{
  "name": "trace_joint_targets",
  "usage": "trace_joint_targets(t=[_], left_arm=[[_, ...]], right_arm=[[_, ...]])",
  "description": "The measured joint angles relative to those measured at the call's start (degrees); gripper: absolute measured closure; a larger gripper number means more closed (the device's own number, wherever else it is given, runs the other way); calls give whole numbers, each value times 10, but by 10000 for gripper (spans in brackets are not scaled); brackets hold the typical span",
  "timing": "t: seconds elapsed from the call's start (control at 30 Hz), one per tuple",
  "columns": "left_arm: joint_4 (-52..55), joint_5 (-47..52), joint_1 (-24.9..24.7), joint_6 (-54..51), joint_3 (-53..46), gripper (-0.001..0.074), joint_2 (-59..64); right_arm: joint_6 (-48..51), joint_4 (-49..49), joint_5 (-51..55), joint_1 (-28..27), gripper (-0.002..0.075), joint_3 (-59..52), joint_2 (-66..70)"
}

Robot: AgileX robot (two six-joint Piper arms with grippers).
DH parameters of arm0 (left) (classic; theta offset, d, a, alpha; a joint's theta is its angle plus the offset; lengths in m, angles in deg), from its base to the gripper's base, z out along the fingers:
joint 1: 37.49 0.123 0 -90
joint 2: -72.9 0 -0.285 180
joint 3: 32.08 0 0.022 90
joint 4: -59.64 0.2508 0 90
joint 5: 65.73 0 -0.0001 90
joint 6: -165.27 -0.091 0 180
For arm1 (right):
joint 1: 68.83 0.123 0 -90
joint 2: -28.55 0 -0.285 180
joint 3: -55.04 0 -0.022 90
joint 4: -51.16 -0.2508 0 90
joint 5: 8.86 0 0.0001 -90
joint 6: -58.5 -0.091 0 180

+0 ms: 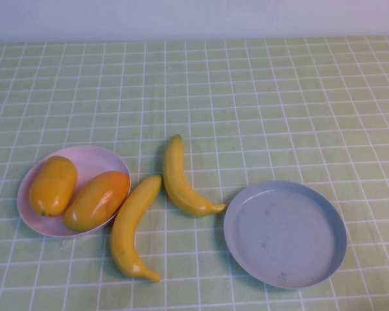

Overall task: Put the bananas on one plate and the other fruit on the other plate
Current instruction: Put another type of fruit in the right plate

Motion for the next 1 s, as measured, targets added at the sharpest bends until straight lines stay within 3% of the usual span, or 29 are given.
trace_joint_targets(t=[0.63, 1.0], left_arm=[[0, 0, 0, 0, 0, 733, 0], [0, 0, 0, 0, 0, 733, 0]], right_arm=[[0, -6, -5, 0, 741, 0, 0], [-1, -312, -138, 0, 742, 0, 0]])
